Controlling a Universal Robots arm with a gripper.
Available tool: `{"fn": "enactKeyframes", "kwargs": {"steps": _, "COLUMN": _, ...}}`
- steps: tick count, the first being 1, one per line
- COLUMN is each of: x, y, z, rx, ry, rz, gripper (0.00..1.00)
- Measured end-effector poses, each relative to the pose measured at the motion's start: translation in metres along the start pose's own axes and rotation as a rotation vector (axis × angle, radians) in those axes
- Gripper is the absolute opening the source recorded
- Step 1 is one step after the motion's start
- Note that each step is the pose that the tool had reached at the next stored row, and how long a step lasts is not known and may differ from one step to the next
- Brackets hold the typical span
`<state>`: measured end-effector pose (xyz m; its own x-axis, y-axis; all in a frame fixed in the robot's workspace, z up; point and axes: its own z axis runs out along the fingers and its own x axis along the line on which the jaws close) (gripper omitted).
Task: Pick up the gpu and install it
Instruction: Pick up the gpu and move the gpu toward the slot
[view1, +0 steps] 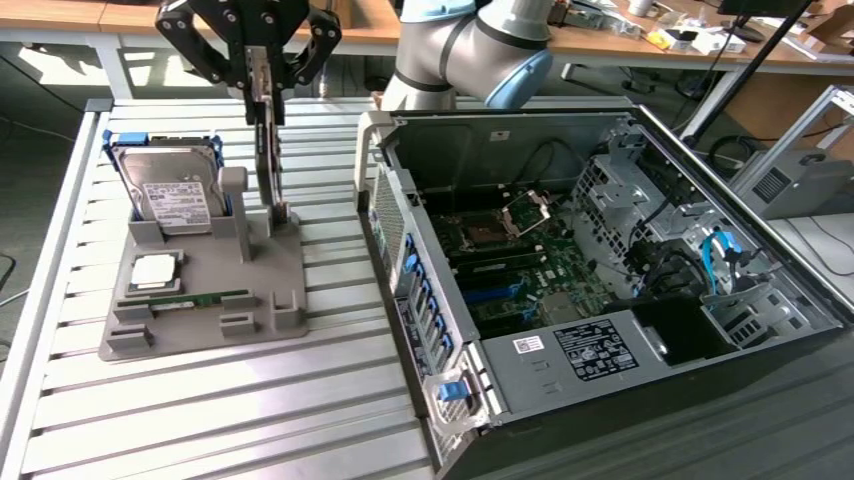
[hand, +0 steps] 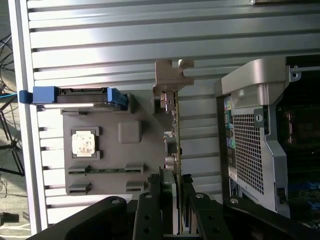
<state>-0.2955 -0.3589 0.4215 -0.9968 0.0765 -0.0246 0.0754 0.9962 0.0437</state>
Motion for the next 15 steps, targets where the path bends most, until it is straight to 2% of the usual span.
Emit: {"fn": "enactKeyframes", "kwargs": {"steps": 15, "x": -0.0002, "y": 0.0003, "z": -0.0057, "rx": 0.0, "ry": 0.0, "rz": 0.0, "gripper": 0.27}}
